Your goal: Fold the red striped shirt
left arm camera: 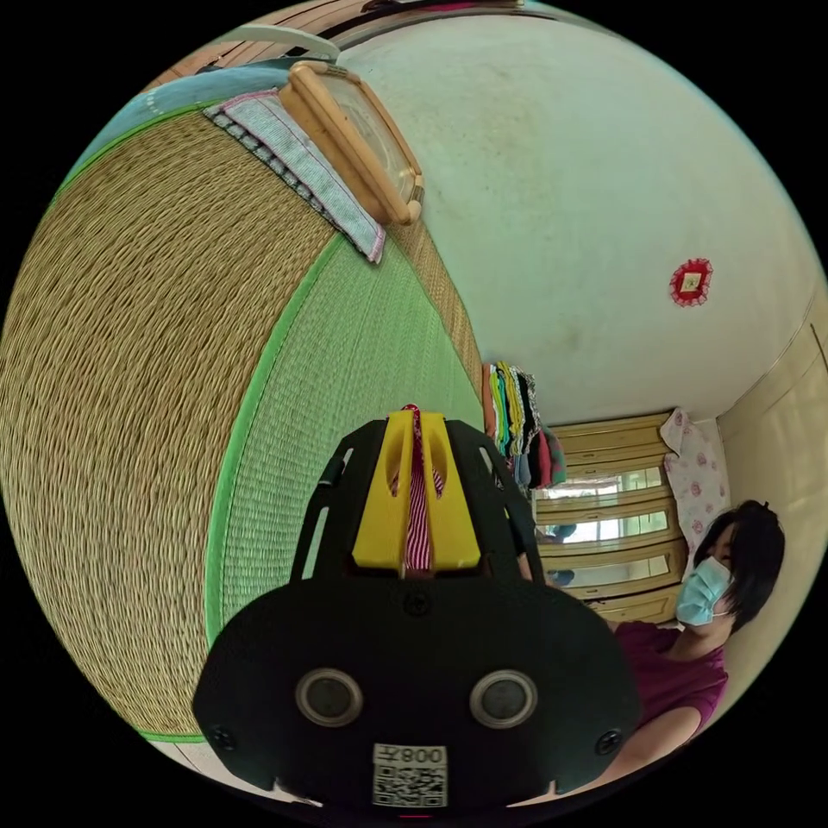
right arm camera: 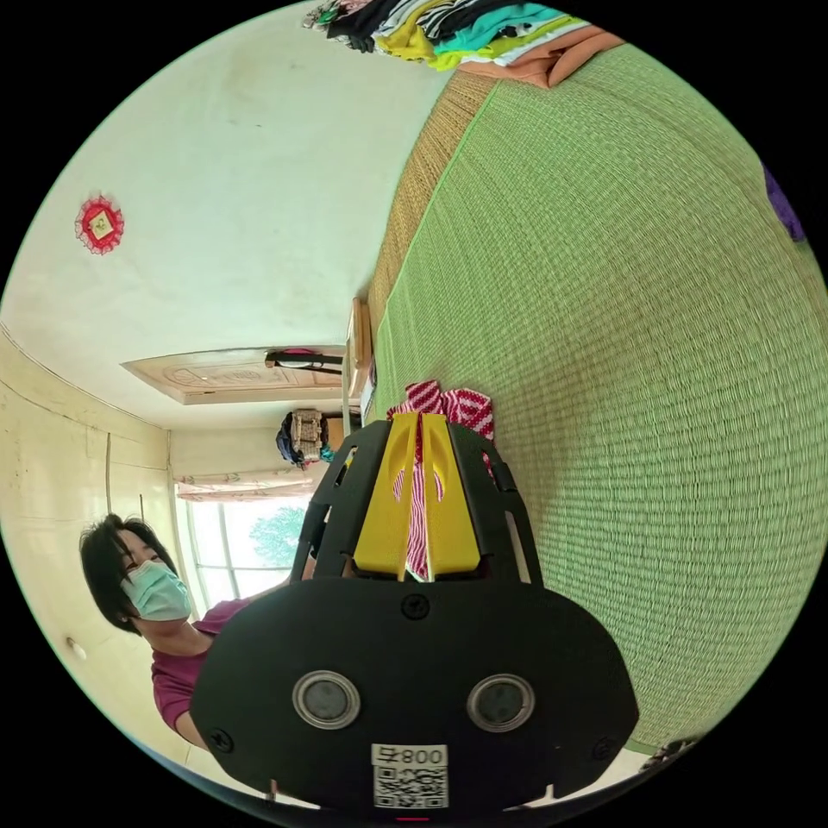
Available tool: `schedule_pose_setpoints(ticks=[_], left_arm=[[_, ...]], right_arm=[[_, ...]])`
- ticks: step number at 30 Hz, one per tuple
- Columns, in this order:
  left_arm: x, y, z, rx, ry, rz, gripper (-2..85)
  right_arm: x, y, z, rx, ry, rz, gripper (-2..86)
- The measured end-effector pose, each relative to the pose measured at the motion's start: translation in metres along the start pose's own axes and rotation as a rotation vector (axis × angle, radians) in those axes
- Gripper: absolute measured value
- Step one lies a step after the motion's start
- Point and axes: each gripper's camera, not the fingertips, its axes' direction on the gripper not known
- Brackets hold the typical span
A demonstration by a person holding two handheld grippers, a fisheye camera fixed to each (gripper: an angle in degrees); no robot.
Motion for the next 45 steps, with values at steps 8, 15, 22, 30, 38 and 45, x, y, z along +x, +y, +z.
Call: schedule_pose_setpoints(ticks=[8,15,22,30,38,45], left_arm=[[-0.094,-0.027,0.056,0.032,-0.060,-0.089,3.8],[-0.137,-0.016,0.082,0.131,-0.151,-0.065,6.5],[-0.117,0.012,0.207,-0.205,-0.166,0.224,3.6],[-0.116,0.030,0.355,-0.459,-0.360,0.464,0.7],[-0.151,0.035,0.427,-0.495,-0.424,0.511,0.2],[-0.177,0.040,0.453,-0.487,-0.484,0.565,0.1]], right_arm=[[0.005,-0.029,0.019,0.006,-0.013,0.048,0.8],[0.002,-0.027,0.020,0.095,-0.013,0.050,0.8],[-0.018,-0.016,0.024,0.201,0.018,0.010,0.2],[-0.109,-0.004,0.153,-0.156,0.262,-0.274,0.0],[-0.141,0.012,0.257,-0.312,0.404,-0.385,0.0],[-0.164,0.027,0.313,-0.344,0.467,-0.454,0.0]])
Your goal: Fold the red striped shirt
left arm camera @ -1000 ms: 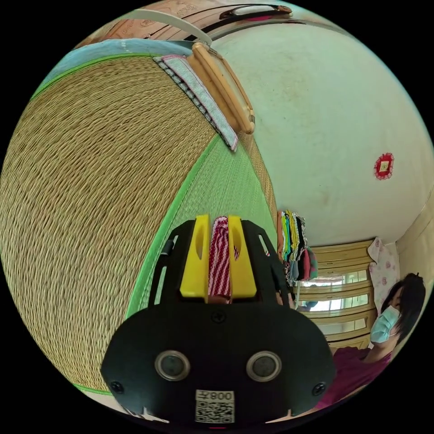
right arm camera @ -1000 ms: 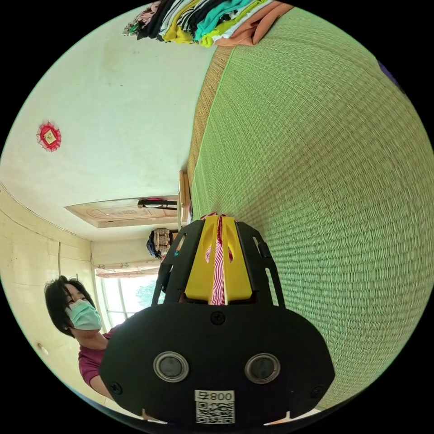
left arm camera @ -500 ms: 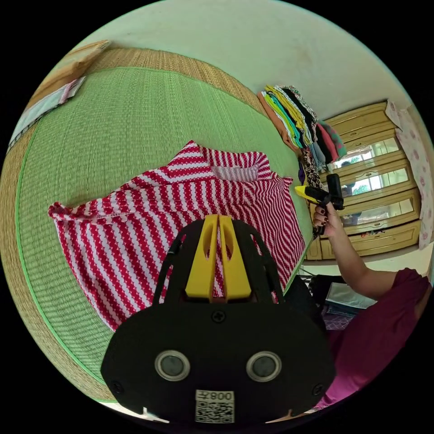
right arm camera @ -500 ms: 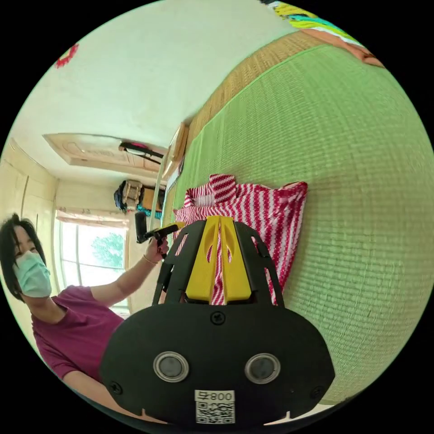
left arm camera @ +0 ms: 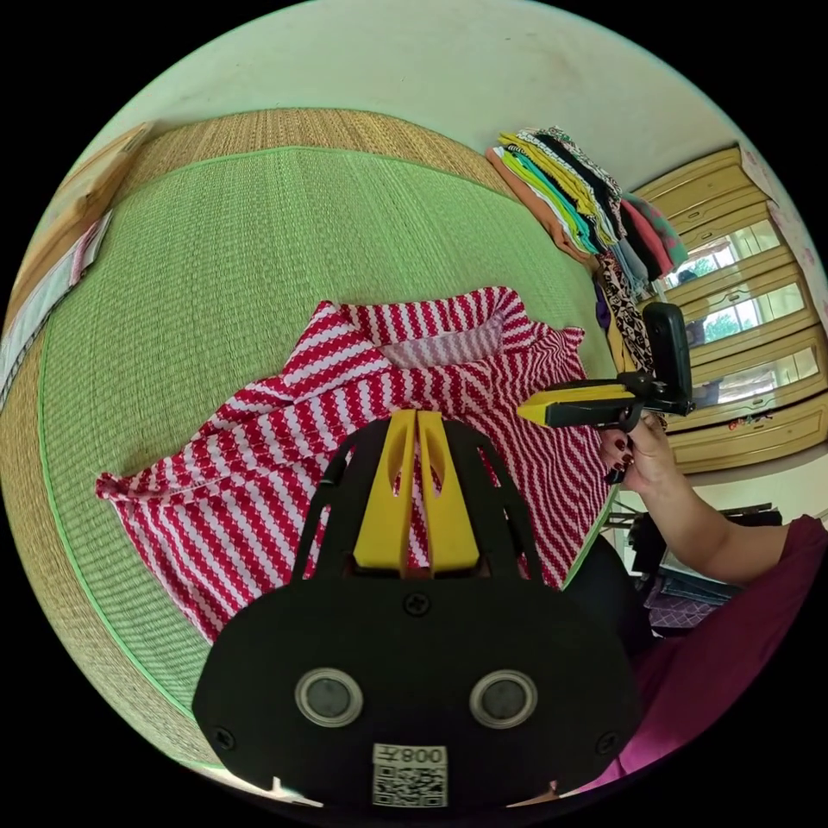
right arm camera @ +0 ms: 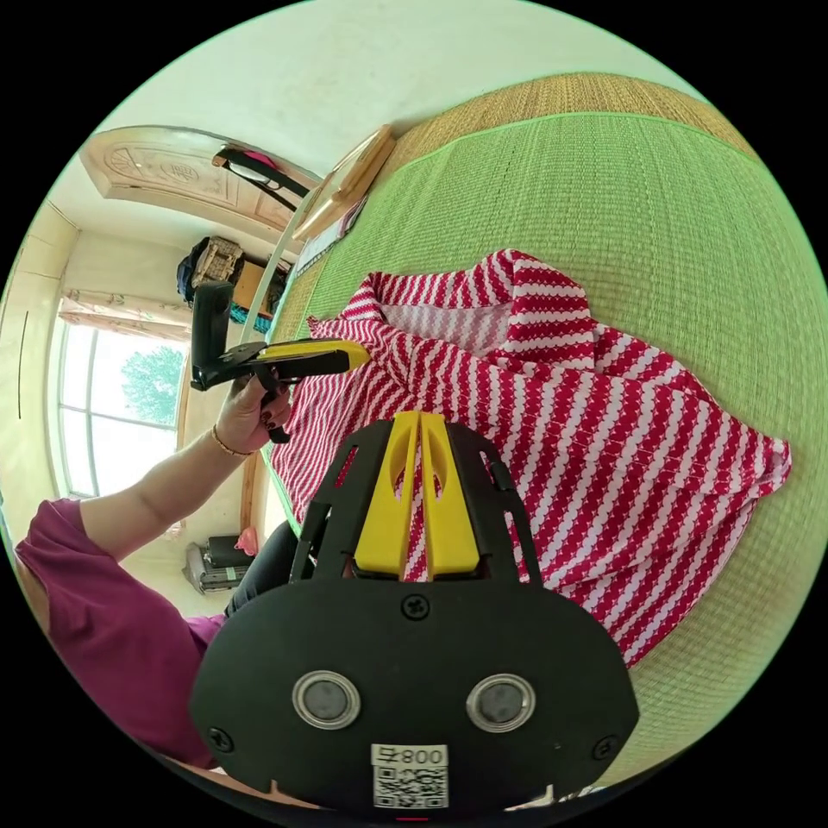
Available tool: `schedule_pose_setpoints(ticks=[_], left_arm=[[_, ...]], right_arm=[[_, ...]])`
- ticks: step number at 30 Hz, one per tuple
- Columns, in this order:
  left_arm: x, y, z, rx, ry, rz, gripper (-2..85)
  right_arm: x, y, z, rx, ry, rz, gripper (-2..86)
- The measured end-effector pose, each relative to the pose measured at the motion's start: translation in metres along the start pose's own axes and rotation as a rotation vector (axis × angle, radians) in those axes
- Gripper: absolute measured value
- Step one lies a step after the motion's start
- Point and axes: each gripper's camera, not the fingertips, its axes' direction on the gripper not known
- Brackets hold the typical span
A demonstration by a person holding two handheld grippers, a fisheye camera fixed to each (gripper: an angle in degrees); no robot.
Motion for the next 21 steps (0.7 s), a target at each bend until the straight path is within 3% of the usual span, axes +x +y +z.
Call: schedule_pose_setpoints(ticks=[13,21], left_arm=[[-0.039,-0.013,0.038,0.089,-0.024,-0.003,0.0],[-0.066,-0.020,0.048,0.119,-0.047,-0.012,0.0]], right_arm=[[-0.065,-0.012,0.044,0.049,0.114,-0.038,0.0],[-0.091,-0.026,0.053,0.090,0.346,-0.040,0.0]])
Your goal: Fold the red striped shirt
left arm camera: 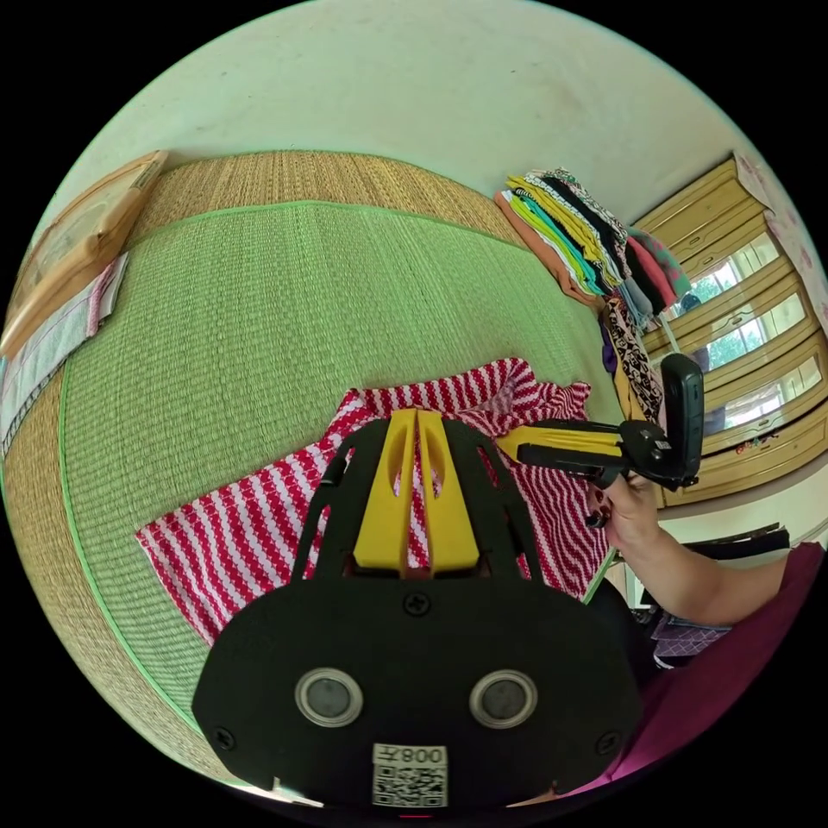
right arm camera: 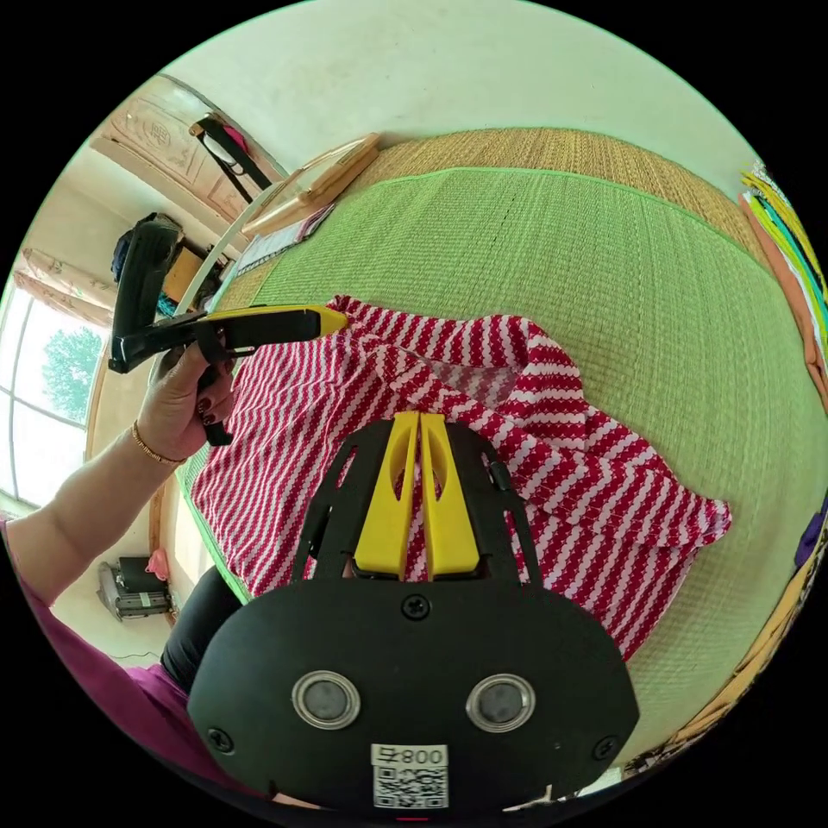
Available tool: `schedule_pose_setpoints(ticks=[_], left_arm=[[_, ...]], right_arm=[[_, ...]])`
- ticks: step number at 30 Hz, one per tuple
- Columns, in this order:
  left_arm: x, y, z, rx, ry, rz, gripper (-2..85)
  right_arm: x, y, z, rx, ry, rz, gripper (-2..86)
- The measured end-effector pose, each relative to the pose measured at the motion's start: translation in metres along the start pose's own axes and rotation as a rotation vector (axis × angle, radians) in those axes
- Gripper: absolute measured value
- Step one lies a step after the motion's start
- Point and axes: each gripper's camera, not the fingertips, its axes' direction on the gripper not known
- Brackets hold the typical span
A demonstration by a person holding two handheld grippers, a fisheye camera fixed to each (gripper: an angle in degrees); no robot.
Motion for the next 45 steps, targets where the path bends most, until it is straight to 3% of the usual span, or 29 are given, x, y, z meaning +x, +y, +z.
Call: schedule_pose_setpoints(ticks=[11,19,22,25,39,45], left_arm=[[-0.039,0.040,-0.013,0.077,-0.008,-0.031,0.0],[-0.098,0.063,-0.013,0.081,-0.091,-0.161,0.2],[-0.118,0.061,-0.011,0.086,-0.096,-0.208,0.2],[-0.128,0.062,-0.008,0.089,-0.076,-0.228,0.2],[-0.126,0.067,-0.005,0.094,-0.098,-0.201,0.1],[-0.068,0.065,0.005,0.113,0.033,-0.042,0.1]], right_arm=[[-0.021,-0.028,-0.017,0.036,0.153,-0.071,0.0],[-0.025,0.014,-0.052,0.136,0.052,-0.074,0.0],[-0.027,0.035,-0.041,0.068,0.002,-0.094,0.0],[-0.022,0.044,-0.023,-0.007,0.091,-0.072,0.0],[0.018,0.011,-0.045,0.063,0.235,-0.019,0.1],[0.031,0.009,-0.058,0.076,0.194,-0.015,0.1]])
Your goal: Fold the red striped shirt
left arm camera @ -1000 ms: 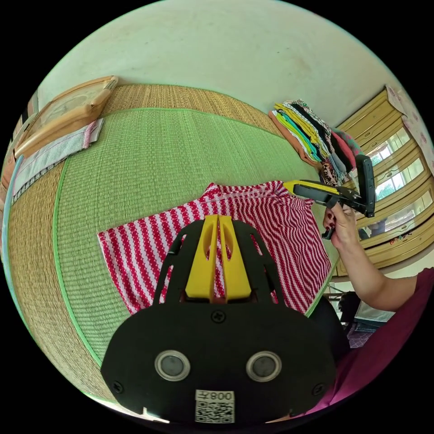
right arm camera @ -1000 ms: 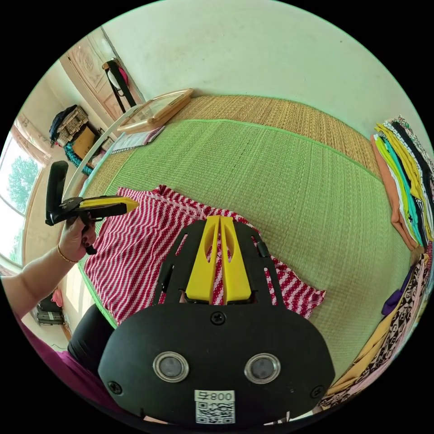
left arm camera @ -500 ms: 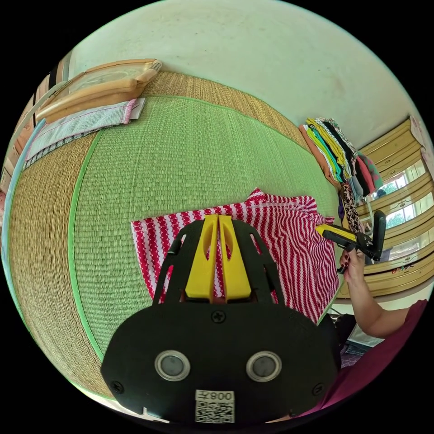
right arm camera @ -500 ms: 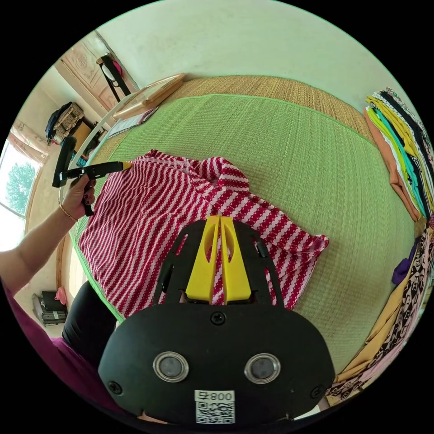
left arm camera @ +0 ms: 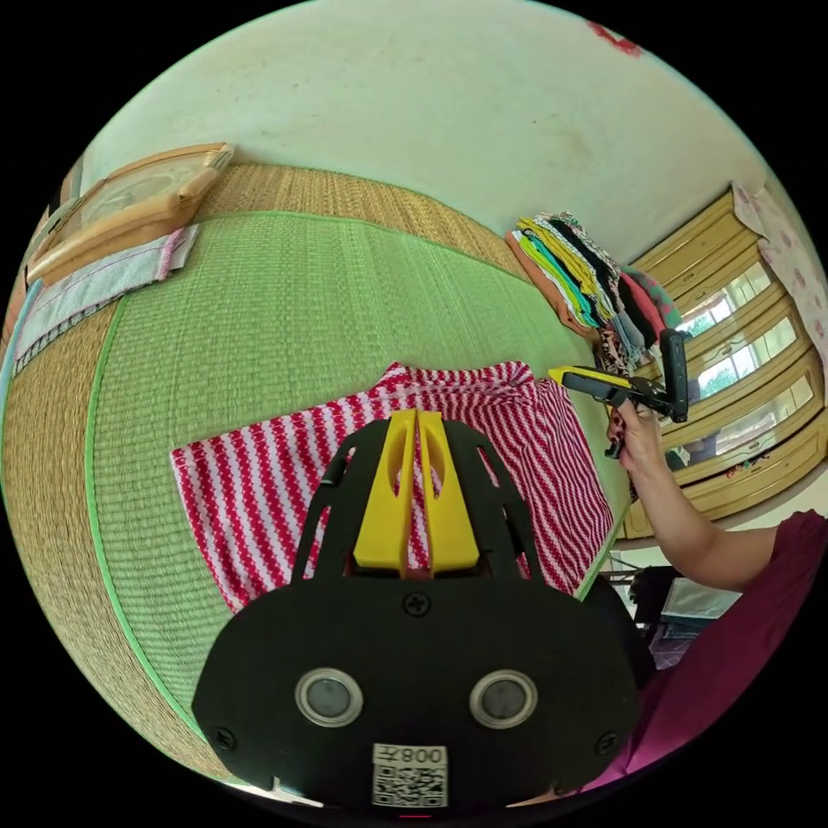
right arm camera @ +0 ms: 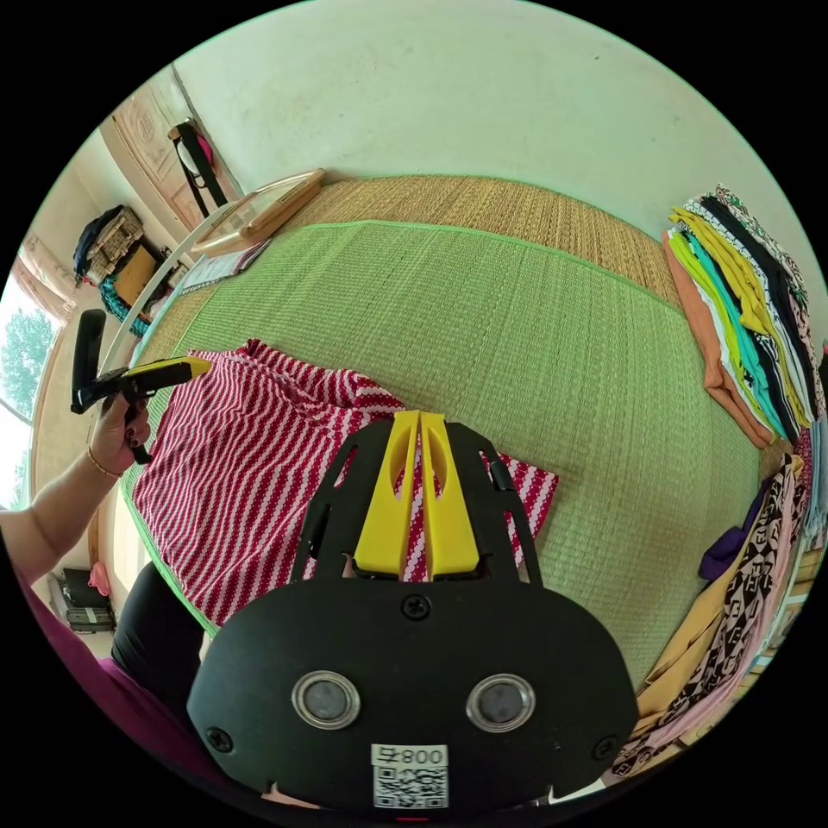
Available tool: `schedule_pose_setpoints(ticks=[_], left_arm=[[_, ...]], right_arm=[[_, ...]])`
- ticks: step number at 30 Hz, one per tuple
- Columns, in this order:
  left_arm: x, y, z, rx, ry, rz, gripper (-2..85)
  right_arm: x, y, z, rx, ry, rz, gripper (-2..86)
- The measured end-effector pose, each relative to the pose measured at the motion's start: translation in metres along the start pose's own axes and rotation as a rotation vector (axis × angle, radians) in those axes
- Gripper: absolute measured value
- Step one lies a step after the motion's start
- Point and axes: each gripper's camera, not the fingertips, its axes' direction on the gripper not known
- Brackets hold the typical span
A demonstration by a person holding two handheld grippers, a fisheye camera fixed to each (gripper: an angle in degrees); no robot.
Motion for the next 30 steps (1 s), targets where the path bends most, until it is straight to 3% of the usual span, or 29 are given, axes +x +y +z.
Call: schedule_pose_setpoints(ticks=[8,24,30], left_arm=[[0.075,-0.031,0.087,-0.169,0.094,0.186,0.2],[0.083,-0.041,0.078,-0.057,0.083,0.071,0.8],[0.100,-0.019,0.069,-0.071,0.019,0.147,4.1]], right_arm=[[0.006,0.025,0.008,-0.037,-0.123,0.001,0.1],[0.046,-0.006,0.016,0.000,-0.183,0.063,0.0],[0.060,0.017,0.011,0.031,-0.240,0.101,0.0]])
